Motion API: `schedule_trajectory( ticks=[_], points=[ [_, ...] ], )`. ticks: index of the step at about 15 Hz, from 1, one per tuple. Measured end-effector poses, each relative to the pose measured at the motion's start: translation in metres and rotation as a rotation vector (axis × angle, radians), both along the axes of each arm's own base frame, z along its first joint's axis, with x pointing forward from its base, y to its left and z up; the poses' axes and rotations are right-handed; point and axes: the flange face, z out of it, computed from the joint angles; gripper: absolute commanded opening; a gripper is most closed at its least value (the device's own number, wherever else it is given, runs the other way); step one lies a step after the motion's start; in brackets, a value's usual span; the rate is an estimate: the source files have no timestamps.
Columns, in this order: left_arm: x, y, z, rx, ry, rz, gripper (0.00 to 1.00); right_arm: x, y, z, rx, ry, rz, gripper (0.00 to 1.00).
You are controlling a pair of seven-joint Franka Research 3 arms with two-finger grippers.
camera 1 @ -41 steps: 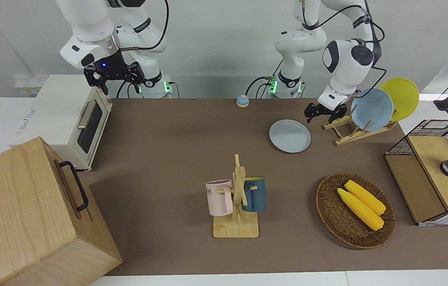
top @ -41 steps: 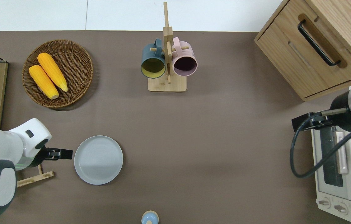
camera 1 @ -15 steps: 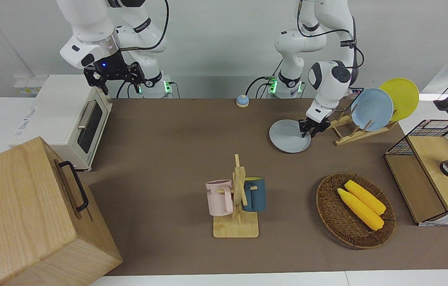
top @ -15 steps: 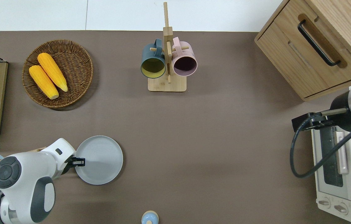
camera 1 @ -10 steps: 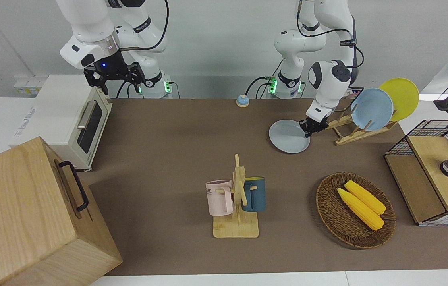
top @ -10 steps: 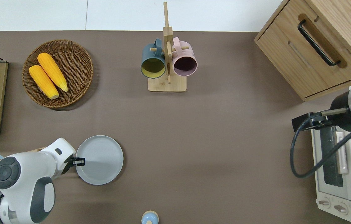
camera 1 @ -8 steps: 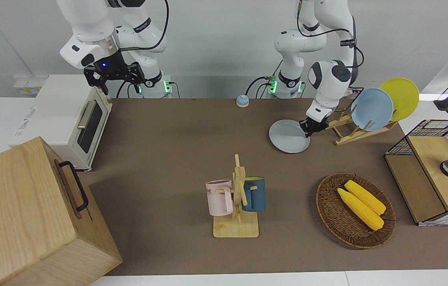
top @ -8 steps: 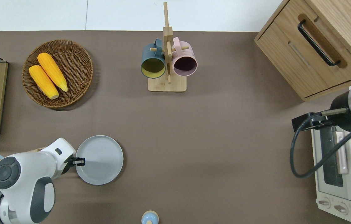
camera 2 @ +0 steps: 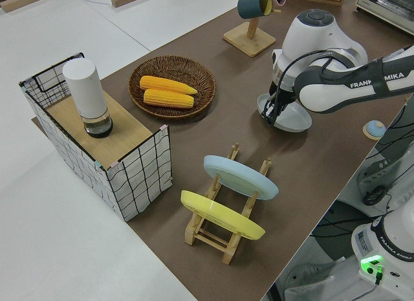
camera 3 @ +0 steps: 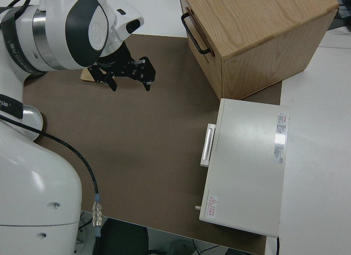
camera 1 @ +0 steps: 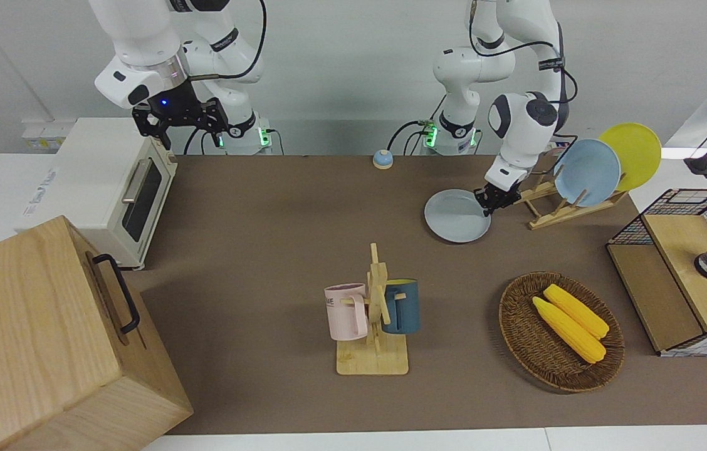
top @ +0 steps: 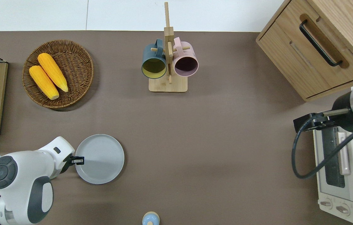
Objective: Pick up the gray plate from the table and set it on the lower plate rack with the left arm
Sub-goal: 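Close the left gripper on the gray plate's rim, then lift the gray plate and swing it toward the plate rack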
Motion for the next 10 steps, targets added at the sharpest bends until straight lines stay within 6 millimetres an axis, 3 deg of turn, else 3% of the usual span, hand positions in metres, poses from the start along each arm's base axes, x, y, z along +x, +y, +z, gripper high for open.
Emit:
schedule_trajectory(
  ticks=[10],
  points=[
    [0.026, -0.003, 0.119, -0.017, 0.060, -0.009, 0.00, 0.000, 0.000, 0.000, 0.000, 0.000, 0.000, 0.983]
  ],
)
